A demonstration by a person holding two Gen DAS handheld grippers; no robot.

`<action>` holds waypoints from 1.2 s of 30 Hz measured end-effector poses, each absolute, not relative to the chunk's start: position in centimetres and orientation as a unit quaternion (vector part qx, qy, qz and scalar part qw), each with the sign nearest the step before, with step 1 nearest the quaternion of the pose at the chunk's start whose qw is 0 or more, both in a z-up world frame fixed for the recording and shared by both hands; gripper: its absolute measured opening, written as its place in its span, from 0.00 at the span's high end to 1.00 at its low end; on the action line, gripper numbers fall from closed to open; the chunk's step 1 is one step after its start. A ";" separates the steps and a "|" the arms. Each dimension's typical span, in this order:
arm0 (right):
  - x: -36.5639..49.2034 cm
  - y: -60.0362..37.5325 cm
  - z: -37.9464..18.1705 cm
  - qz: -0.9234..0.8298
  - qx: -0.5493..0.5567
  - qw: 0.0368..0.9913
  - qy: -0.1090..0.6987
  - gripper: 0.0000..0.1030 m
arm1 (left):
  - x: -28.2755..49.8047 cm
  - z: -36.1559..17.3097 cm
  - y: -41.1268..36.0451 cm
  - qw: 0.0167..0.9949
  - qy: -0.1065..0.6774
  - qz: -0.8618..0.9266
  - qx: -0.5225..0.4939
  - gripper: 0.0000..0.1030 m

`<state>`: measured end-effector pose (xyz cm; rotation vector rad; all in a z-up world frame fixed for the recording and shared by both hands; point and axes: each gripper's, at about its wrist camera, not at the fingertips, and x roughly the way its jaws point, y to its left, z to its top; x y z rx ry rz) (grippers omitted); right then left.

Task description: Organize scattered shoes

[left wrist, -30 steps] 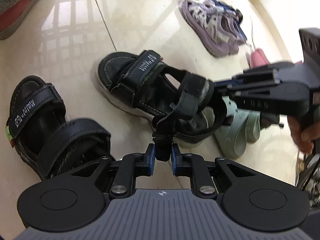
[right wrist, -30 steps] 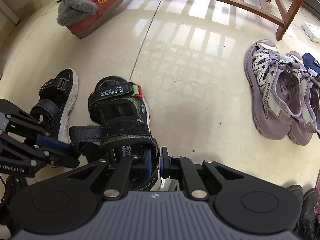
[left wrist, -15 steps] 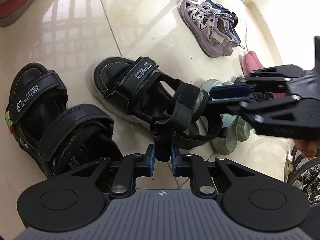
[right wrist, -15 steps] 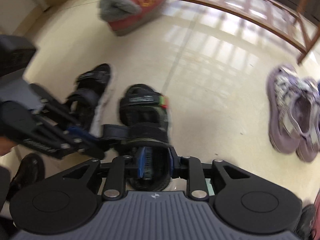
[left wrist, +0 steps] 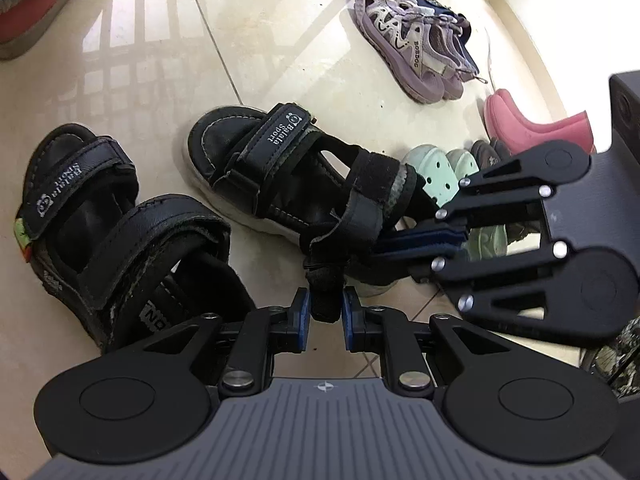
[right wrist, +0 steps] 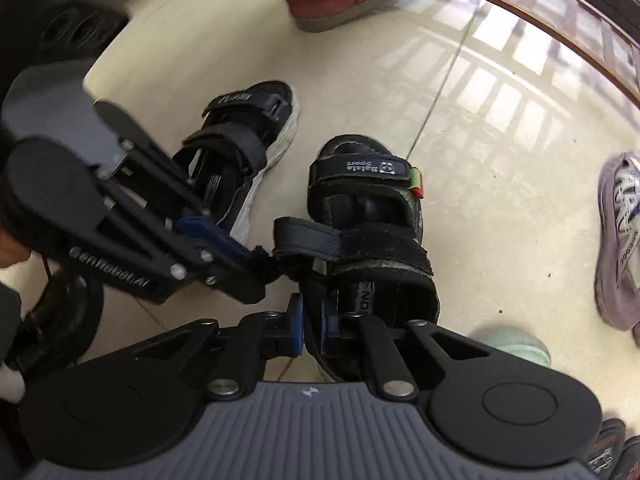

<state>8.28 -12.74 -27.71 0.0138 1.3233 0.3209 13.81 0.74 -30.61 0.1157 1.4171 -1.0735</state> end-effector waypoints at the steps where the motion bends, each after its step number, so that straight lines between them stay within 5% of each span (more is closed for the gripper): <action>1: 8.2 -12.9 -27.7 0.144 0.011 0.778 0.611 0.91 | 13.7 -30.5 0.8 0.629 0.618 -0.469 0.055 0.82; 32: 8.1 -12.3 -28.3 0.127 0.073 0.788 0.597 0.86 | 13.6 -29.9 2.2 0.629 0.624 -0.461 0.050 0.83; 36: 7.9 -12.4 -27.9 0.135 0.079 0.788 0.595 0.76 | 13.4 -30.2 2.0 0.628 0.624 -0.461 0.053 0.83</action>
